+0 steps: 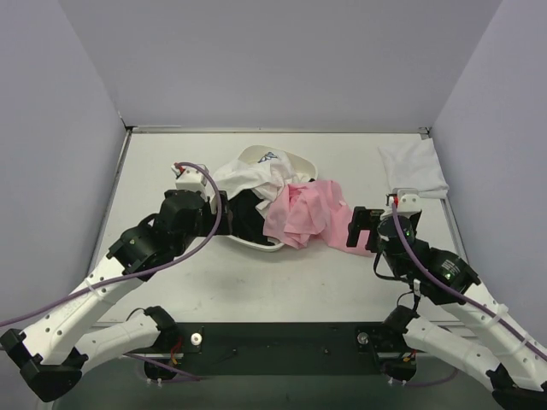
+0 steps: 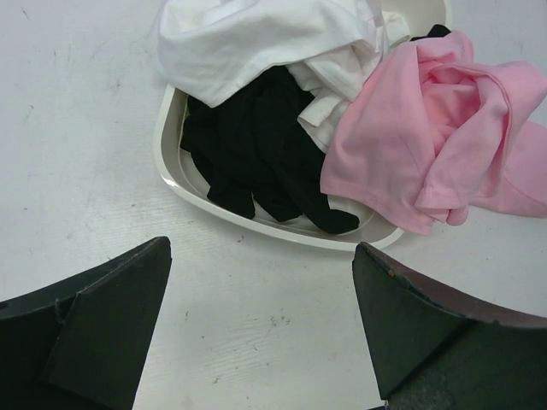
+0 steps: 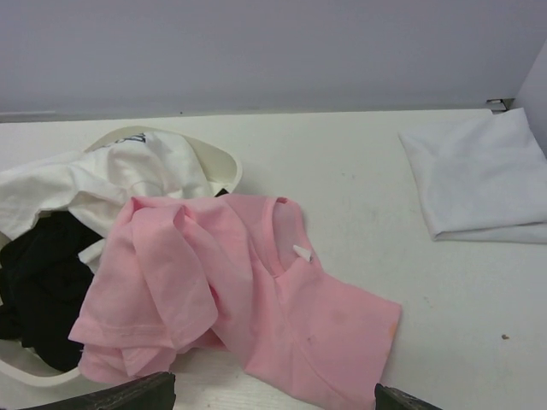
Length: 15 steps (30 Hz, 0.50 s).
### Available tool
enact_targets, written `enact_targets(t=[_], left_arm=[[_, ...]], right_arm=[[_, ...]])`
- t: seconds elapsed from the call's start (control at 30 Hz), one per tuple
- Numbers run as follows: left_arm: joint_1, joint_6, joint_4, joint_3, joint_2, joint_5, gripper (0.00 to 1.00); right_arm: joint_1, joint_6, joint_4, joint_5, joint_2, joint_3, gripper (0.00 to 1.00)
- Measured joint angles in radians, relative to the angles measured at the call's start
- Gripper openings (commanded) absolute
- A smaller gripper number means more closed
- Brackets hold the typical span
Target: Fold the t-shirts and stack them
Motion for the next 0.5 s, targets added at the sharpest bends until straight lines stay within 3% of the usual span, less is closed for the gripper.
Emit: enact_targets(t=[0.27,0.5], left_arm=[[0.0,0.002,-0.015,0.001,0.017,0.006,0.97],[0.0,-0.005,-0.014,-0.003,-0.015,0.008,0.97]], right_arm=[[0.0,-0.019,-0.01,-0.019,0.139,0.038,1.0],[0.0,-0.046,0.071,-0.124,0.43,0.178,1.0]])
